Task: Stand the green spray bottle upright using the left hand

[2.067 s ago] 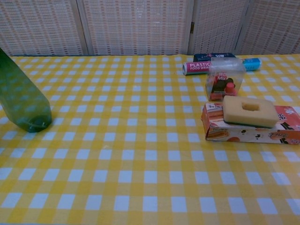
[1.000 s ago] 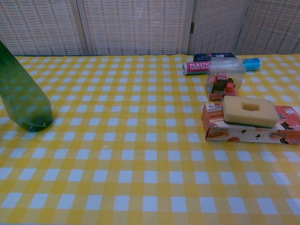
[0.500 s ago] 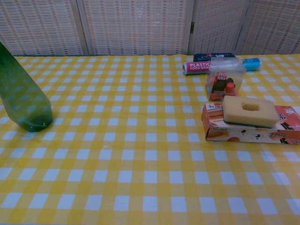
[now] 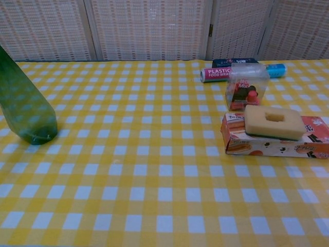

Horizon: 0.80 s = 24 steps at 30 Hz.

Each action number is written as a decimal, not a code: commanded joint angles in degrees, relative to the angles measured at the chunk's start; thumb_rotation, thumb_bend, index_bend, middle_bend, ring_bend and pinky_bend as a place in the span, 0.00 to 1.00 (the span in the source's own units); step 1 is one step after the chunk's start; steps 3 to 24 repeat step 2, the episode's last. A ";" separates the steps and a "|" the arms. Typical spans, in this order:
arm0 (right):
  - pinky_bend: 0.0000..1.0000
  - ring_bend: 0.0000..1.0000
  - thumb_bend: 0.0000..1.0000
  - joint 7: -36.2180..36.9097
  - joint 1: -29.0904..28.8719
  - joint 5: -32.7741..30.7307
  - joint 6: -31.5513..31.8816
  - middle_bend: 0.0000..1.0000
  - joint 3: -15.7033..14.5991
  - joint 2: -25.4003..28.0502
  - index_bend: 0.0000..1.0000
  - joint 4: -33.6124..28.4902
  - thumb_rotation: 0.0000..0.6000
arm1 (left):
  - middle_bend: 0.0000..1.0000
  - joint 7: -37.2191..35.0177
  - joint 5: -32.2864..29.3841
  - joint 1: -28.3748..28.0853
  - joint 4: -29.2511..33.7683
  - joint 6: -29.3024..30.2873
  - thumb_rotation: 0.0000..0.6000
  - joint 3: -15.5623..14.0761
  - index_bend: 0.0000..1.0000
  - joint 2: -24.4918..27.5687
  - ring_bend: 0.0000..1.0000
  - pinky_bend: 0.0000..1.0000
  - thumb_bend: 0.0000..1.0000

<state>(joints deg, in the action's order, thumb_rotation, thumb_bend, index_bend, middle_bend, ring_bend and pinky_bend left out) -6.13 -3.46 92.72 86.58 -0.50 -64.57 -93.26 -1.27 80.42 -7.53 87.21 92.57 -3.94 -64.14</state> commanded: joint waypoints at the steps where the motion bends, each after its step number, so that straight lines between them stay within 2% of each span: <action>1: 0.00 0.00 0.36 0.09 0.00 0.16 -0.02 0.00 -0.05 -0.03 0.00 0.14 1.00 | 0.00 4.20 0.07 1.08 4.73 -4.47 1.00 -1.47 0.00 0.40 0.00 0.00 0.12; 24: 0.00 0.00 0.36 0.17 -0.02 0.12 -0.12 0.00 -0.06 -0.04 0.00 0.21 1.00 | 0.00 4.57 0.11 1.16 4.76 -4.40 1.00 -1.19 0.00 0.28 0.00 0.00 0.12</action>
